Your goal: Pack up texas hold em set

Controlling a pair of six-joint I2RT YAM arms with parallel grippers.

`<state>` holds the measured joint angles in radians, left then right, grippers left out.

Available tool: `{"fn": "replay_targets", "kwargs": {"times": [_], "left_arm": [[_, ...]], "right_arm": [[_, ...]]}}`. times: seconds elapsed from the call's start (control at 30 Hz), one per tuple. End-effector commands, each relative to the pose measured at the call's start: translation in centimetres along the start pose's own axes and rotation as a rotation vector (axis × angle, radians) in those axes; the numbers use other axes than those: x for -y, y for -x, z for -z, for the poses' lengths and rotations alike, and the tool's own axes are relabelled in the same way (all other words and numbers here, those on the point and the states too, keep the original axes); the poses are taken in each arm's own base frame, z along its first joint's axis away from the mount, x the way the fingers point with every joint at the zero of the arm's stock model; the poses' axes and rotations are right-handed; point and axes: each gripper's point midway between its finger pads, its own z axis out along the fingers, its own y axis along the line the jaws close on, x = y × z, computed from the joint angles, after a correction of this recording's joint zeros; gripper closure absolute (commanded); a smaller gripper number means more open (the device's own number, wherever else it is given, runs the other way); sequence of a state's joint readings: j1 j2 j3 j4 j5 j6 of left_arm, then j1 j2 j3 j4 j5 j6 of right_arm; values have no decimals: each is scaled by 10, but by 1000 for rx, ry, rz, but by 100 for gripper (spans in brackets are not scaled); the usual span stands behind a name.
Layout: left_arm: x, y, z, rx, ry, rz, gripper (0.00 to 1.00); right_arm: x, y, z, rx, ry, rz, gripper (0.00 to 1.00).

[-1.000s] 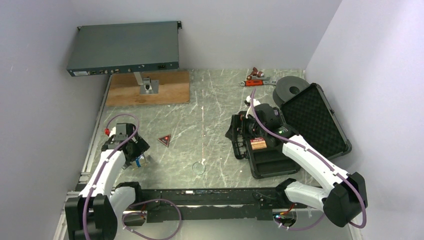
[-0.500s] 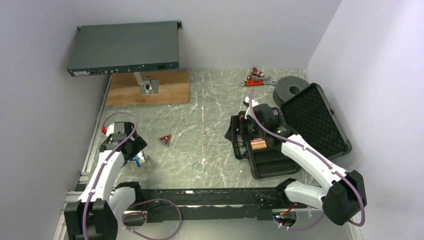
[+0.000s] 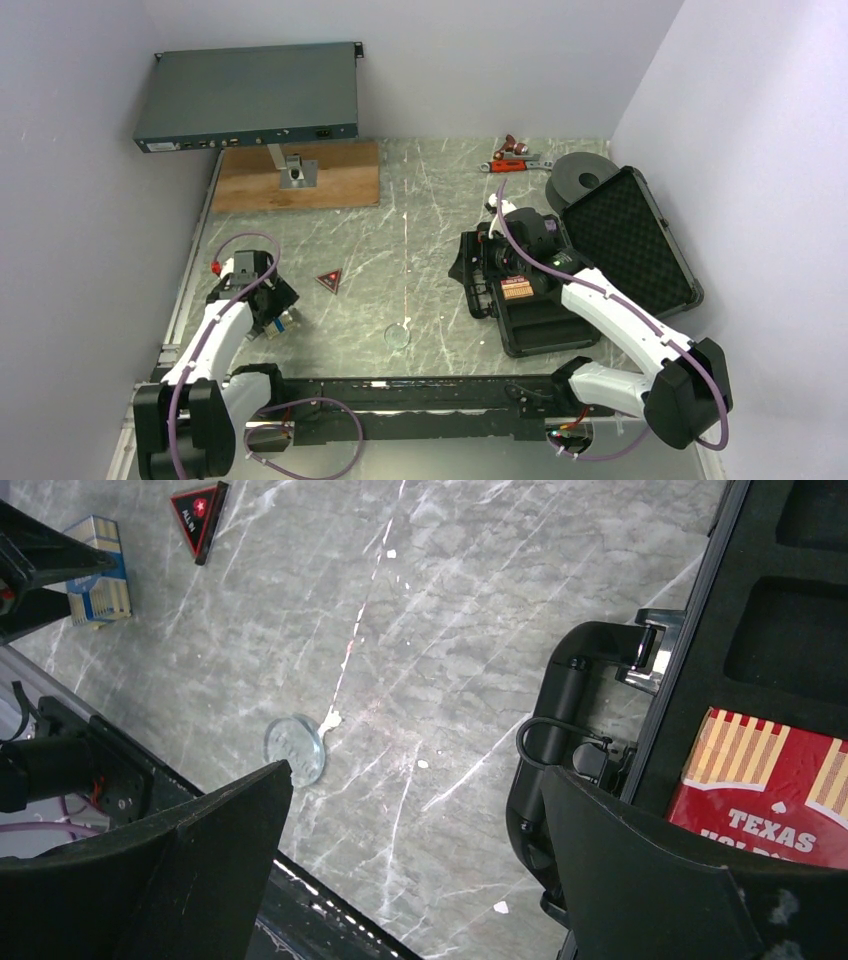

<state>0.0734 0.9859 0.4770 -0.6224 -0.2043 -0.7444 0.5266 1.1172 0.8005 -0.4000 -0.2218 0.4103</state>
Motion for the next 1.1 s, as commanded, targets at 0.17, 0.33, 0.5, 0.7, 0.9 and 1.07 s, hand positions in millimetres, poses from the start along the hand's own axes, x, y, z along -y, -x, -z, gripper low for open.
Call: {"fn": "replay_targets", "kwargs": {"times": [0.17, 0.33, 0.5, 0.7, 0.9, 1.07], "left_arm": [[16, 6, -6, 15, -73, 4, 41], [22, 9, -2, 27, -104, -4, 67], [36, 14, 8, 36, -175, -23, 75], [66, 22, 41, 112, -237, -139, 75], [115, 2, 65, 108, -302, -318, 76], [159, -29, 75, 55, -405, -434, 77]], "right_arm": [[-7, 7, -4, 19, 35, 29, 0], [-6, 6, -5, 14, 35, 26, 1], [-6, 6, -5, 10, 32, 24, 1], [-8, 8, -3, 16, 36, 15, 1], [-8, 11, 0, 26, 27, 6, 1], [-7, 13, 6, 38, 15, 2, 1]]}}
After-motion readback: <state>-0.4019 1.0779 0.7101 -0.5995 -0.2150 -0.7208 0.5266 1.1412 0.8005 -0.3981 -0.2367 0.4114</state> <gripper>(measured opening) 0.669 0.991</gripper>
